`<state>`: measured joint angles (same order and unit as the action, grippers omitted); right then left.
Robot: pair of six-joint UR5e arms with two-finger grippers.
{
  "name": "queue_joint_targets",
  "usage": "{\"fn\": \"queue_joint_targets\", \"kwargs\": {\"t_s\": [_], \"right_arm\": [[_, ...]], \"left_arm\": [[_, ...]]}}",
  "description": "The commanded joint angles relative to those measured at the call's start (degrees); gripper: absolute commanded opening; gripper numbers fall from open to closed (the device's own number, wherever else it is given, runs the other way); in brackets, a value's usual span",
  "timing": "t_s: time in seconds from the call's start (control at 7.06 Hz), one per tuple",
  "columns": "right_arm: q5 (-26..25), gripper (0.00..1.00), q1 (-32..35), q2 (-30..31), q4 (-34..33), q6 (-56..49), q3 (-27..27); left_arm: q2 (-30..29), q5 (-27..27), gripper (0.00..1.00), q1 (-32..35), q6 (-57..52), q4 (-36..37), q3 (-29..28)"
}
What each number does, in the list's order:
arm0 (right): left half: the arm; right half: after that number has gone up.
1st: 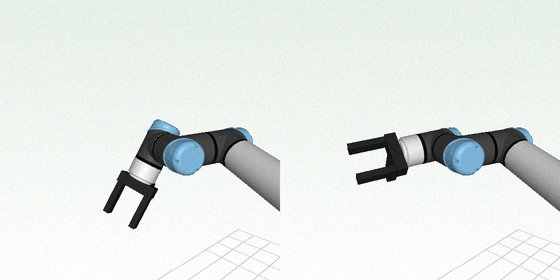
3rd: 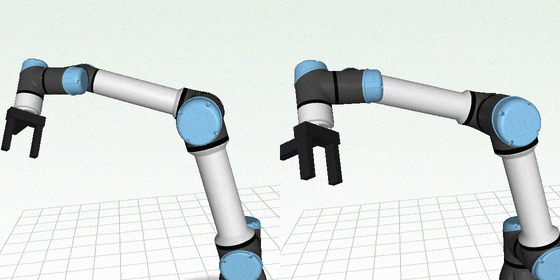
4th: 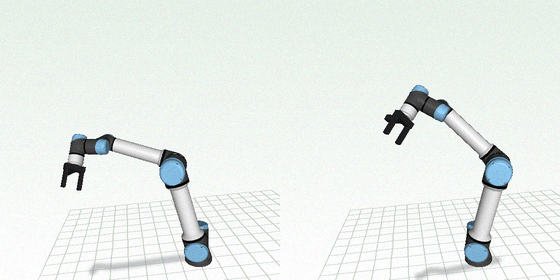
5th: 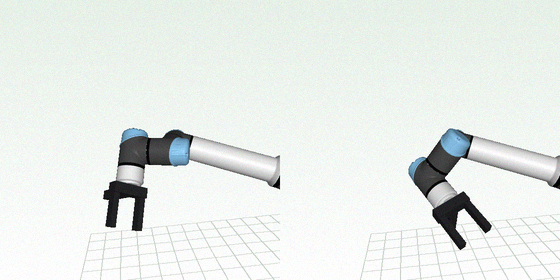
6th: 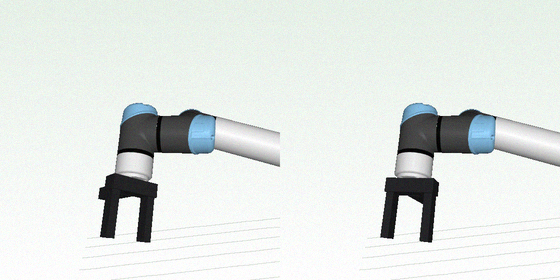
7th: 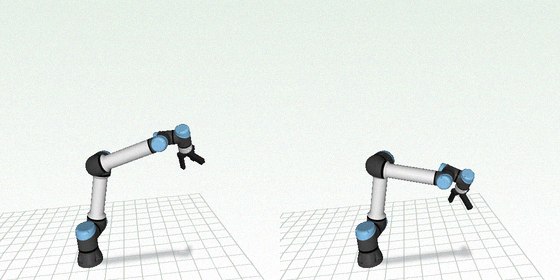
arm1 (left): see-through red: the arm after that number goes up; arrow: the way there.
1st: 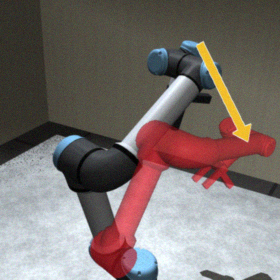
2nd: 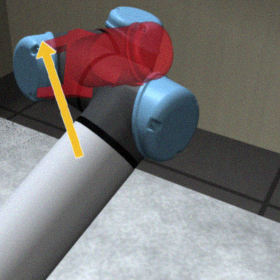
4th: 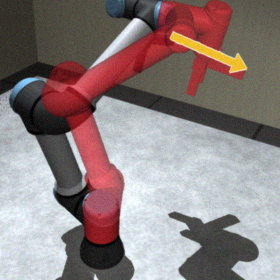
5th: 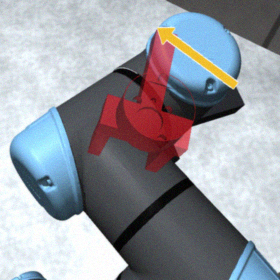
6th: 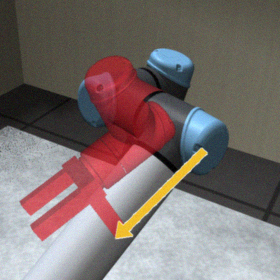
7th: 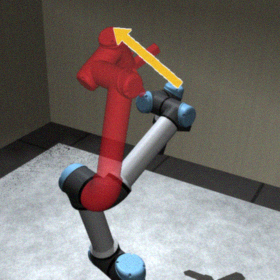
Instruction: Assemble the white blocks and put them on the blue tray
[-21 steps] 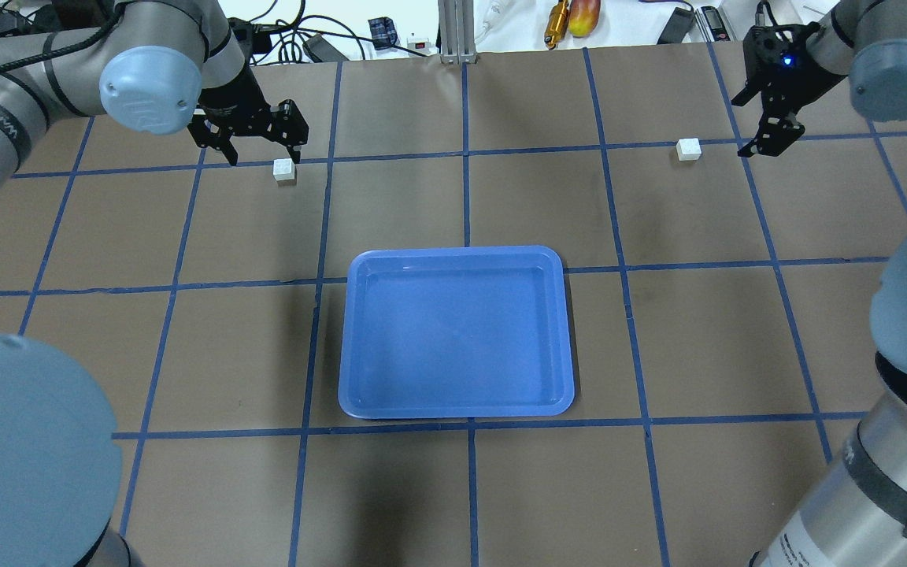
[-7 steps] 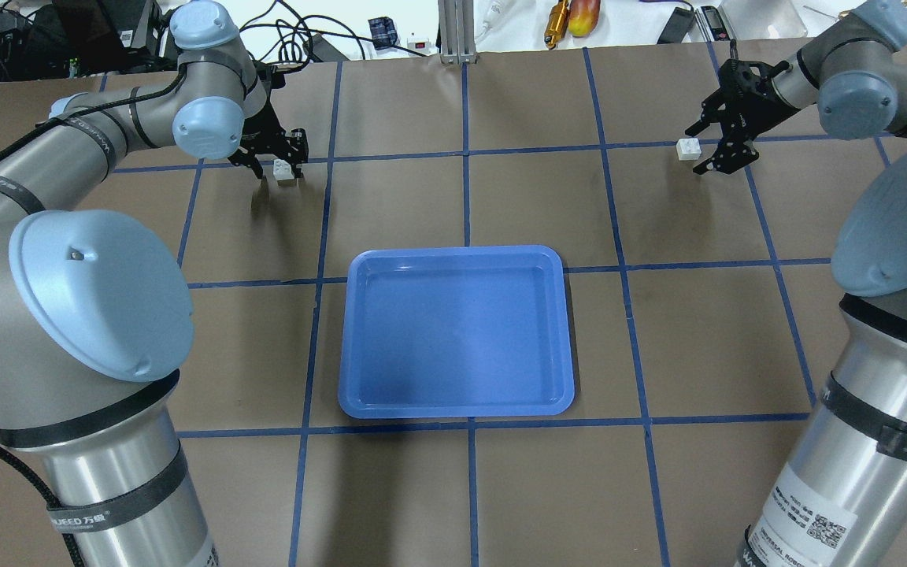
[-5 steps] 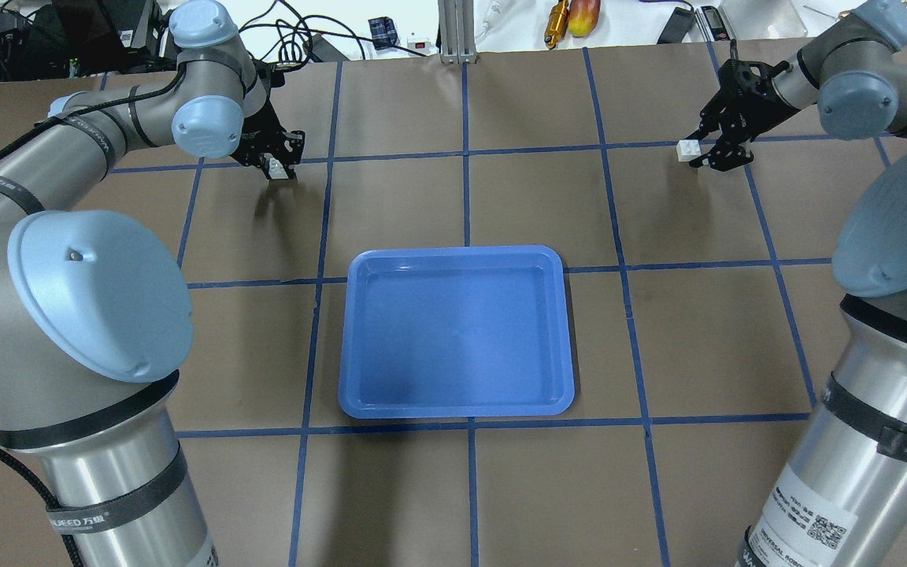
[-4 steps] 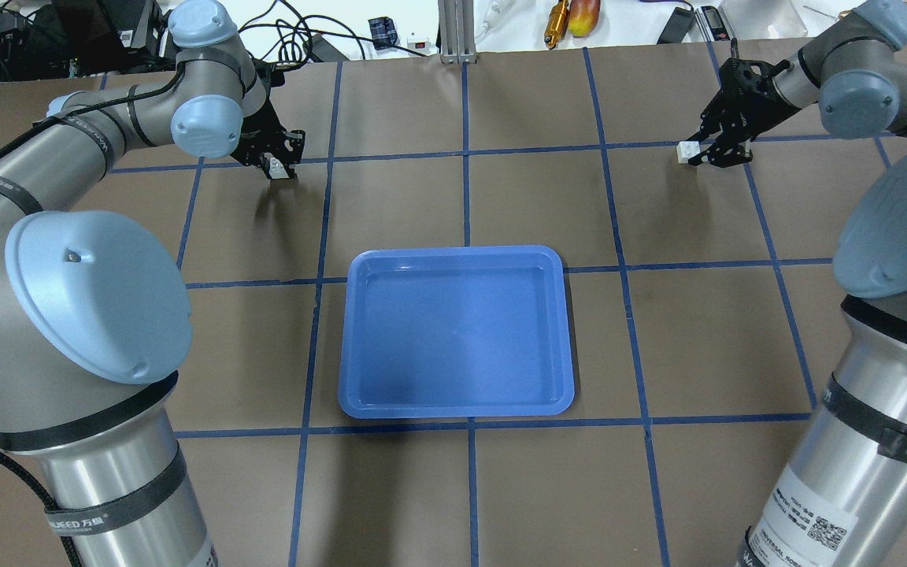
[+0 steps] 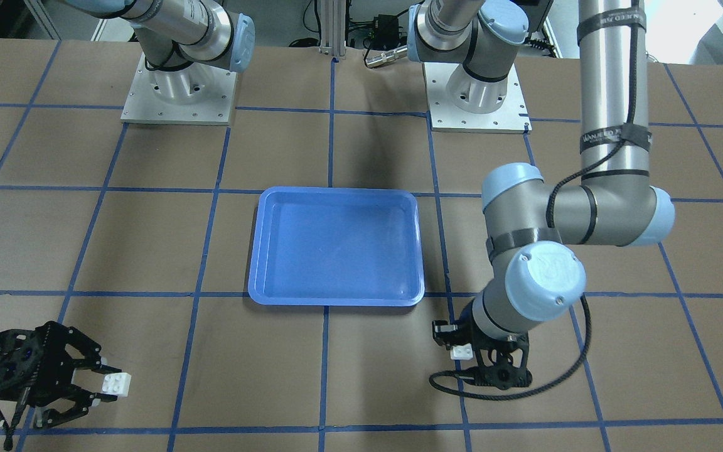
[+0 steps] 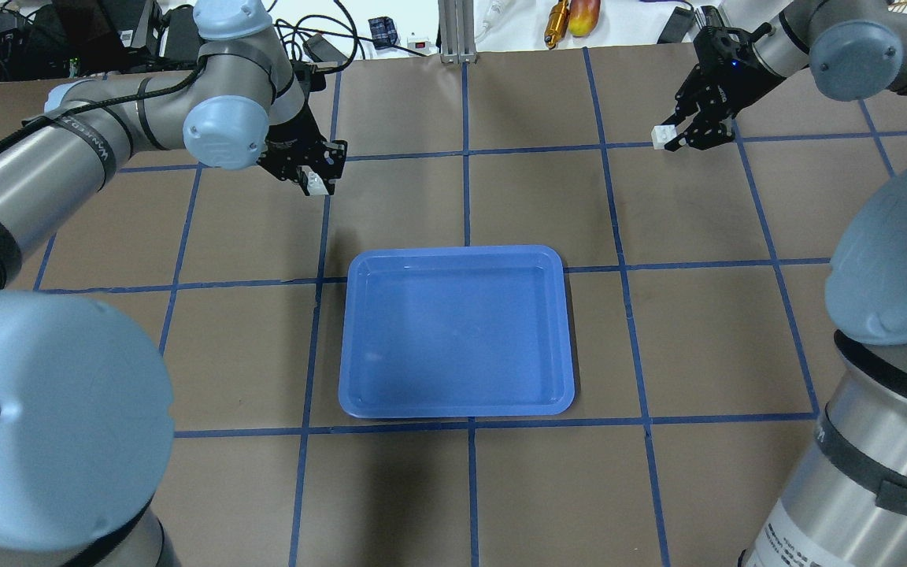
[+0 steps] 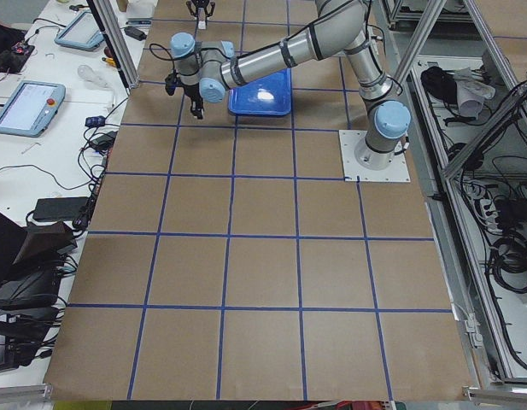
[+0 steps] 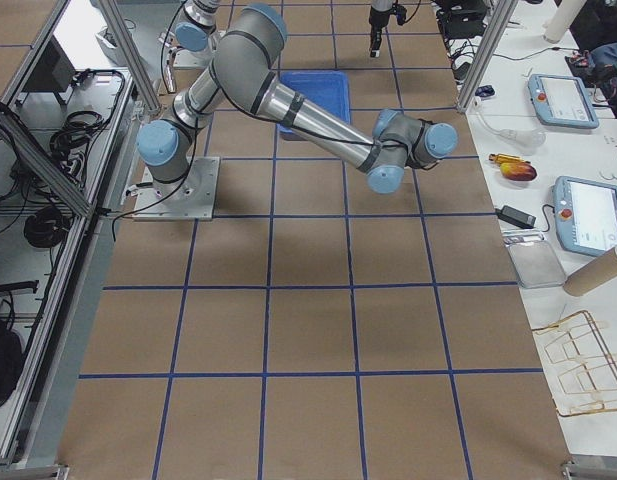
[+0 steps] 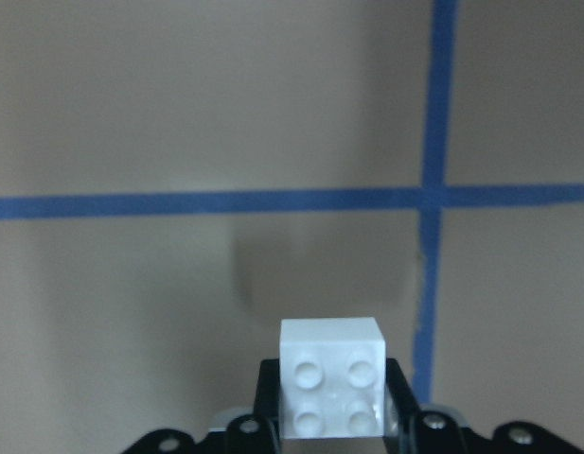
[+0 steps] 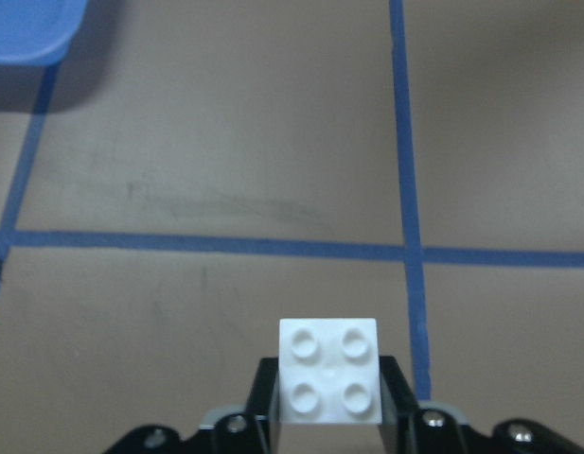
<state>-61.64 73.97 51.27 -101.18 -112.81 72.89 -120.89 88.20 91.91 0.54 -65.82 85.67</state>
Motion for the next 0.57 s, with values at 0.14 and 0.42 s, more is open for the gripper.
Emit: {"fn": "queue_joint_targets", "kwargs": {"t_s": [0.14, 0.42], "right_arm": [[-0.1, 0.15, 6.4, 9.0, 0.9, 3.3, 11.3], [0.0, 0.14, 7.6, 15.4, -0.1, 3.7, 19.7]], "left_arm": [[11.9, -1.1, 0.26, 6.9, 11.7, 2.3, 16.3], [12.3, -1.1, 0.26, 13.4, 20.3, 6.7, 19.3]]}}
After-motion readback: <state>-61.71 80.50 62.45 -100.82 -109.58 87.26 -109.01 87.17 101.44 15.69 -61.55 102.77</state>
